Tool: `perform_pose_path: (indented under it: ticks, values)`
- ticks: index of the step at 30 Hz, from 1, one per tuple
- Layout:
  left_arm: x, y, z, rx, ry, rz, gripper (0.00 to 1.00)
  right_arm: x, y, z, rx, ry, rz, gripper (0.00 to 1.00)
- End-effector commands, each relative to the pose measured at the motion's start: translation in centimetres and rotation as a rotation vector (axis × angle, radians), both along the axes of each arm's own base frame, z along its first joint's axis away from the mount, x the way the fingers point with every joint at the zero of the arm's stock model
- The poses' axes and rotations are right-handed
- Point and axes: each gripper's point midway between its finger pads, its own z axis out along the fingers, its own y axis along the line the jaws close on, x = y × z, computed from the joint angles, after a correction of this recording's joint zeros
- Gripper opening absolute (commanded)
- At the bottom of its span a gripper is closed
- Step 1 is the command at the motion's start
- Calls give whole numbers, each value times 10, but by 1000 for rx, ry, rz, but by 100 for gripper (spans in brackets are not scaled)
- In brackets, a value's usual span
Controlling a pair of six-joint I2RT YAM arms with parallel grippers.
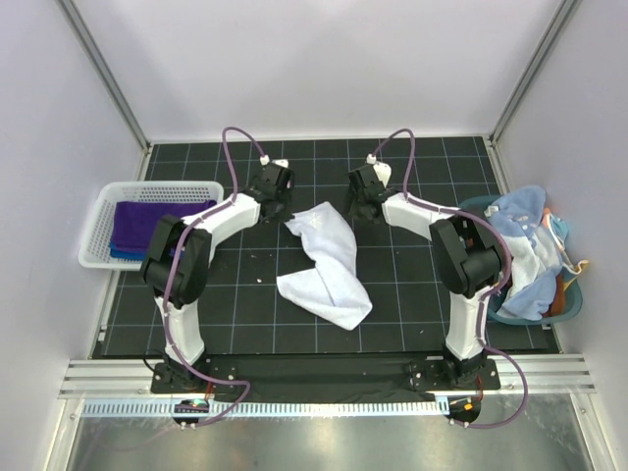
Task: Fold and stack the towels
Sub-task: Flatten out the crumpled towel
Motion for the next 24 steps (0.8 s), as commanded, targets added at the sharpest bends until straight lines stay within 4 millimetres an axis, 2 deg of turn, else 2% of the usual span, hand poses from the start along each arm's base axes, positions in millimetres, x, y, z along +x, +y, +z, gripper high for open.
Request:
perform_pose_path:
  ticks: [1, 7, 10, 11, 13, 14, 18, 21, 22, 24]
  values:
    - [8, -6, 29, -49, -54, -12, 0, 14, 27, 6, 123, -51, 76, 64]
    - [6, -10, 29, -72, -45, -22, 0, 8, 42, -6, 210, -28, 121, 63]
    - [5, -15, 35, -101, -46, -35, 0, 6, 45, -11, 228, -16, 124, 56]
    - [5, -17, 38, -110, -48, -39, 0, 5, 44, -11, 232, -14, 123, 46]
    - [5, -20, 45, -126, -59, -49, 0, 3, 44, -10, 234, -19, 122, 38]
    - [4, -20, 47, -131, -60, -52, 0, 3, 43, -8, 237, -23, 118, 30]
    - [1, -27, 62, -172, -70, -74, 0, 1, 37, 15, 258, -59, 108, 14]
    - [-4, -37, 75, -215, -74, -110, 0, -3, 33, 26, 286, -72, 108, 11]
    - [-6, -39, 78, -219, -78, -117, 0, -4, 31, 37, 302, -89, 104, 11]
    - [-11, -47, 91, -241, -88, -147, 0, -9, 30, 40, 316, -91, 110, 13]
